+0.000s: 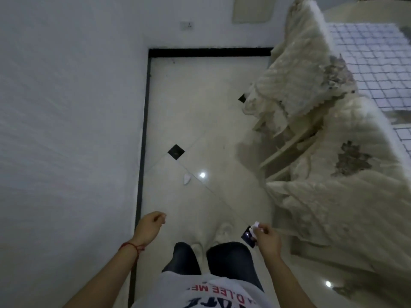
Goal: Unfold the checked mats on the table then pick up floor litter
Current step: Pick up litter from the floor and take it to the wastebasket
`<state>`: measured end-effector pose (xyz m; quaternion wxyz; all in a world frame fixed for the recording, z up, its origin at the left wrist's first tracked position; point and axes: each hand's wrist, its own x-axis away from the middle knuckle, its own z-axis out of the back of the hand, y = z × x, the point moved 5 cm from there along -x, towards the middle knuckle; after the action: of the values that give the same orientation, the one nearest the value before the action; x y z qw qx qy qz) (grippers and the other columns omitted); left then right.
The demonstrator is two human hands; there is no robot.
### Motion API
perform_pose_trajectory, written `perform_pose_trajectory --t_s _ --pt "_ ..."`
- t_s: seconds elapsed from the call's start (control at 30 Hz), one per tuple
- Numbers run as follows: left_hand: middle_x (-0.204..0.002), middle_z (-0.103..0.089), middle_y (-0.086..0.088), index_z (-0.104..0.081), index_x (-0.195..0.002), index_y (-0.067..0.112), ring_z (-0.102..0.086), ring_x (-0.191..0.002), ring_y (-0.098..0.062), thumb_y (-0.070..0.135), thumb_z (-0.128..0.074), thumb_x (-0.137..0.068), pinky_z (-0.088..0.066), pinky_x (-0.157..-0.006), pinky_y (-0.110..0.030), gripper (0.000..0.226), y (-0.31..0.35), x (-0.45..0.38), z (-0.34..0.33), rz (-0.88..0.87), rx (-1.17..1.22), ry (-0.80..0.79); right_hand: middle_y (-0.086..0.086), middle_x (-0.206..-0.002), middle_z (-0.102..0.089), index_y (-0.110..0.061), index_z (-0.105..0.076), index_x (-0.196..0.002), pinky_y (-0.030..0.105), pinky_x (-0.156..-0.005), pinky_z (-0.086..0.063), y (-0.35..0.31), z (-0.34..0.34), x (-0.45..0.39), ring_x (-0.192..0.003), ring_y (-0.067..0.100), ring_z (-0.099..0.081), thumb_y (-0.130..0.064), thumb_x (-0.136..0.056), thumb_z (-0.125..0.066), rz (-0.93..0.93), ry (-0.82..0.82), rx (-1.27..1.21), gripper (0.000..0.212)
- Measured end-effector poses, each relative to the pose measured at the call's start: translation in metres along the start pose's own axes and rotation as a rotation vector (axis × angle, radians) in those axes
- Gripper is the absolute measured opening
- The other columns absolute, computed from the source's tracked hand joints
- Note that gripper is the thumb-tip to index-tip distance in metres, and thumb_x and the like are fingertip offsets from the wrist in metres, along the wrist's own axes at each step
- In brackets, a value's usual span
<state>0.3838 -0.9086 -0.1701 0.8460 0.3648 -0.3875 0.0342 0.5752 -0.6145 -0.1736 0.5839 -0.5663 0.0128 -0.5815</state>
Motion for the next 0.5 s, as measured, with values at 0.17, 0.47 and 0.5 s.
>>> perform_pose_trajectory --t_s 0.17,0.47,0.5 --pt "-0.093 -0.063 -0.006 -0.064 -0.103 0.004 -0.058 -0.091 -0.023 0.016 -0.047 -0.094 -0.044 -0.086 -0.028 0.023 0.033 -0.048 0.010 0.007 0.045 0.034 0.017 -0.091 -0.058 -0.005 -0.056 -0.084 0.019 -0.048 -0.048 -0.027 -0.023 -0.051 -0.076 0.027 -0.057 -0.004 -0.088 -0.057 -0.070 -0.031 0.068 0.004" --pt "-0.088 -0.066 -0.006 -0.066 -0.097 0.008 -0.062 -0.086 -0.025 0.017 -0.050 -0.093 -0.046 -0.080 -0.028 0.019 0.055 -0.113 0.030 0.208 0.091 0.121 0.013 -0.085 -0.061 0.004 -0.062 -0.097 0.005 -0.041 -0.042 -0.158 -0.126 -0.184 -0.067 0.020 -0.058 -0.007 -0.088 -0.058 0.085 -0.252 0.257 0.015" --pt "-0.089 -0.066 -0.006 -0.066 -0.096 0.010 -0.063 -0.086 -0.024 0.016 -0.050 -0.093 -0.047 -0.081 -0.029 0.017 0.057 -0.122 0.031 0.220 0.112 0.125 0.012 -0.082 -0.061 0.001 -0.062 -0.093 0.005 -0.041 -0.042 -0.175 -0.140 -0.198 -0.064 0.017 -0.057 -0.007 -0.088 -0.058 0.111 -0.278 0.271 0.011"
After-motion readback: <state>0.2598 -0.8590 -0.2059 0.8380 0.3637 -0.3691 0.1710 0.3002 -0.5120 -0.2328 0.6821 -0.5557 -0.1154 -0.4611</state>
